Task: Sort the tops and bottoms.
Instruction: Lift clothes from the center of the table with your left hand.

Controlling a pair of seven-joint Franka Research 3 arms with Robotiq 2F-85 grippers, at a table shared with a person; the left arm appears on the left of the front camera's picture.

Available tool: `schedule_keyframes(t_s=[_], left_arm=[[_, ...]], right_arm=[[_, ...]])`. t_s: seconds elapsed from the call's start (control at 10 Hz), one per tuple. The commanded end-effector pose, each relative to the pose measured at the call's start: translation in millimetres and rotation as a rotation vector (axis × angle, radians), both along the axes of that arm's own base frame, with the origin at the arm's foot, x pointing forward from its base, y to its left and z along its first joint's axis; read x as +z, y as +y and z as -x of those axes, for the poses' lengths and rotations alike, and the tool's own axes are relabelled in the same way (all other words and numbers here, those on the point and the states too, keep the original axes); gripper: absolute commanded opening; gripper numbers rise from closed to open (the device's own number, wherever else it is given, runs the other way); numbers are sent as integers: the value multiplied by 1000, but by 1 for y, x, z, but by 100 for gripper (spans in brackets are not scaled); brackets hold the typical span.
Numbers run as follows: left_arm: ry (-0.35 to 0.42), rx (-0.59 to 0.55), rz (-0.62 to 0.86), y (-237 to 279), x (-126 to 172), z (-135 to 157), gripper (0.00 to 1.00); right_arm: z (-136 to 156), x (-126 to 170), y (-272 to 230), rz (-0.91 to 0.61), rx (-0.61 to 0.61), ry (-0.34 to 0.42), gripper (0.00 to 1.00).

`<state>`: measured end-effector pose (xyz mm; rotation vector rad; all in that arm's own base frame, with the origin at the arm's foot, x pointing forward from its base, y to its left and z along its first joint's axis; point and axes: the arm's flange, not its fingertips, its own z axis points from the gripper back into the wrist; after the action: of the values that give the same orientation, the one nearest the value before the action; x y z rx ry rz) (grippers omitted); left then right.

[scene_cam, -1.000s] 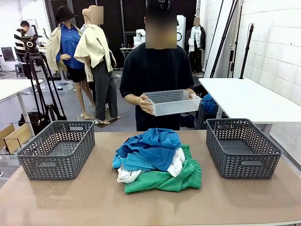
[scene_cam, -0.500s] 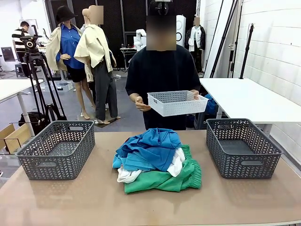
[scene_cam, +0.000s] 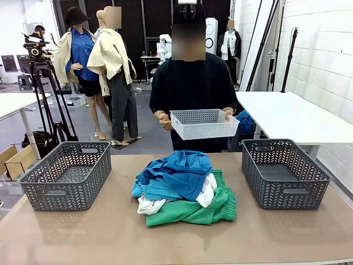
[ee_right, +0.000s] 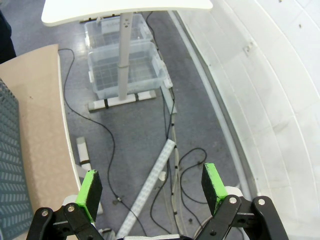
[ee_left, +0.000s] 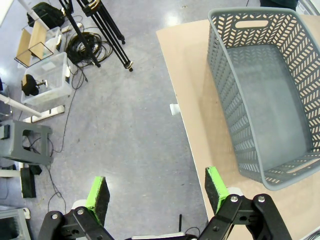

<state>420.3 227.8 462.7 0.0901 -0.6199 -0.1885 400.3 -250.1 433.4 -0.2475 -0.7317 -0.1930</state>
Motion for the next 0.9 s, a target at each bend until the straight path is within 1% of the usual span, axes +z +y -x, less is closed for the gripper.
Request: schedule_keyframes(t_s=[0.0, 0.8], left_arm=[[-12, -10, -1, 4, -3, 2, 100], [-12, -10, -1, 4, -3, 2, 100]], right_arm=[[-1, 2, -3, 3, 2, 7, 100], [-1, 2, -3, 3, 2, 7, 100]])
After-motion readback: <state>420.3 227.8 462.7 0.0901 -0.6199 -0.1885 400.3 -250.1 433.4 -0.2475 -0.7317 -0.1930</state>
